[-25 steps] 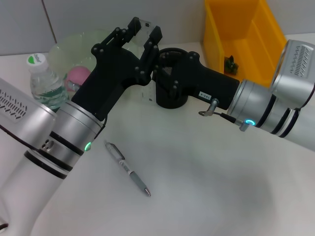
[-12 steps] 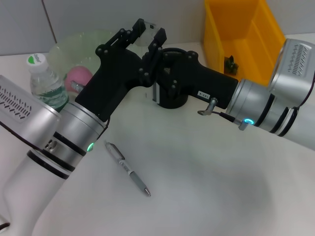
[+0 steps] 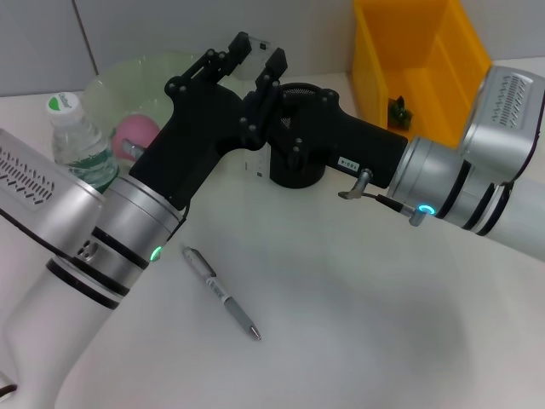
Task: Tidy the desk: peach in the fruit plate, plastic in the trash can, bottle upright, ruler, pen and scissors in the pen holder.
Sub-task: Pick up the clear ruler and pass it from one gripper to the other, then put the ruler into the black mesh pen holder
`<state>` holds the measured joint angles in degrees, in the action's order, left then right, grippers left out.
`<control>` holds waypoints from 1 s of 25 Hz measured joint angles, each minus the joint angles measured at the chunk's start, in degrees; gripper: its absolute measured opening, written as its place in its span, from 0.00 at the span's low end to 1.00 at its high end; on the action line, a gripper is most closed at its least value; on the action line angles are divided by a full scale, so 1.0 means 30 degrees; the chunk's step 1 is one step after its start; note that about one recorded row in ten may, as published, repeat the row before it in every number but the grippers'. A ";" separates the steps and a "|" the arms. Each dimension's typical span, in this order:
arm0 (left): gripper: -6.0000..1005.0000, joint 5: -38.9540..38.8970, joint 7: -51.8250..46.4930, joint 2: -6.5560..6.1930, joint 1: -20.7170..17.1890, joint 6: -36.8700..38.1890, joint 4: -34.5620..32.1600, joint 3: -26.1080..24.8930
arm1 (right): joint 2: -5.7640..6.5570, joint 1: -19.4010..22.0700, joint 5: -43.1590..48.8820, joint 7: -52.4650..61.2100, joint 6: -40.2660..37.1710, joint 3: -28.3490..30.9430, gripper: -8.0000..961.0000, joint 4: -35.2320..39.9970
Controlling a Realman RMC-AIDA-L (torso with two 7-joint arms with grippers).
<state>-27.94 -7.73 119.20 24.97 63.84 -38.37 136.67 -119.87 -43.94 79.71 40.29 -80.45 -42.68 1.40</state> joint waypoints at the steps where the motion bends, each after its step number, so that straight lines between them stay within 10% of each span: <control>1: 0.44 0.0000 0.0000 0.0000 0.0000 0.0000 0.0000 0.0000 | 0.0000 0.0000 0.0000 0.0000 0.0000 0.0000 0.02 0.0000; 14: 0.47 0.0009 -0.0588 -0.0005 -0.0039 0.0020 0.0133 -0.0110 | 0.0001 -0.0001 0.0006 0.0114 0.0041 0.0017 0.02 0.0001; 25: 0.81 0.3555 -0.6372 -0.0668 -0.0669 0.0241 0.0329 -0.1420 | 0.0042 0.0259 -0.0200 0.0066 0.1119 0.2178 0.03 0.1338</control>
<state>-17.27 -26.84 117.19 22.96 64.56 -37.38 132.41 -119.75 -43.16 79.10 40.49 -77.09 -36.14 5.41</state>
